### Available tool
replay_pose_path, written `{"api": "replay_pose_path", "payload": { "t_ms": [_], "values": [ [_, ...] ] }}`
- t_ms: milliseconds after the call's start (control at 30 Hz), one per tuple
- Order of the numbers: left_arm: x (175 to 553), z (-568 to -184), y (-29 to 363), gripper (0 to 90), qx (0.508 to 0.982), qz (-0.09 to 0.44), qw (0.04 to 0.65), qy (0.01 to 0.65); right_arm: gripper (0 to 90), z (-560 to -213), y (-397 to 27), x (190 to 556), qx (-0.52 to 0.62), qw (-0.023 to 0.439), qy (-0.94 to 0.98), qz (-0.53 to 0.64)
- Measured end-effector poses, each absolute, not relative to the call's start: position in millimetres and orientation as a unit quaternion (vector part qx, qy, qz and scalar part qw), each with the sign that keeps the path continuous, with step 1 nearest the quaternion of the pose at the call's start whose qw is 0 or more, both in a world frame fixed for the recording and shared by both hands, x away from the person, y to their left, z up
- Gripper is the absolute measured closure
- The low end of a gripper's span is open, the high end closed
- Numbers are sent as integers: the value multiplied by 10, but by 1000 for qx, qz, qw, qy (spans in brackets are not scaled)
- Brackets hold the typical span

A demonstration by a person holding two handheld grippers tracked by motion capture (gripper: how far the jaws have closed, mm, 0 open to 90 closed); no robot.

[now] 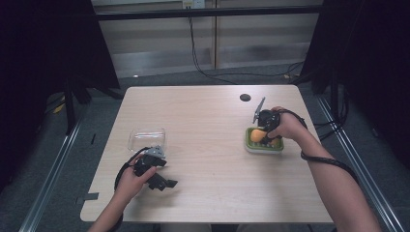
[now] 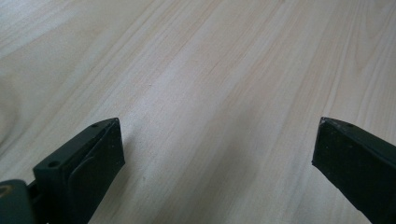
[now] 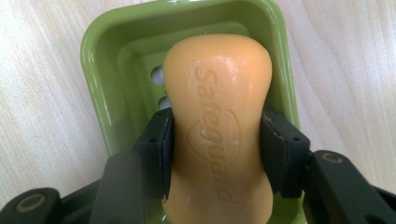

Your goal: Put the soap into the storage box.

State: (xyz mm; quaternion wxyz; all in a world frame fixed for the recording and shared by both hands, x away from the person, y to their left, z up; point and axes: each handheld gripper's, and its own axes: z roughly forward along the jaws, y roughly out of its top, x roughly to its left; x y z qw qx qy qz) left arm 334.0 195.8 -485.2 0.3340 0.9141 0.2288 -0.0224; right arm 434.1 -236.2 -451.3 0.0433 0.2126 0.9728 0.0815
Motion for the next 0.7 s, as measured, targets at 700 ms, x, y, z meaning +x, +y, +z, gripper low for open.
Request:
{"api": "replay_pose_path", "payload": {
  "t_ms": [700],
  "values": [
    [3313, -4837, 1987, 18, 911, -21, 337, 236, 449, -4354, -2452, 4346, 251, 63, 960, 107]
  ]
}}
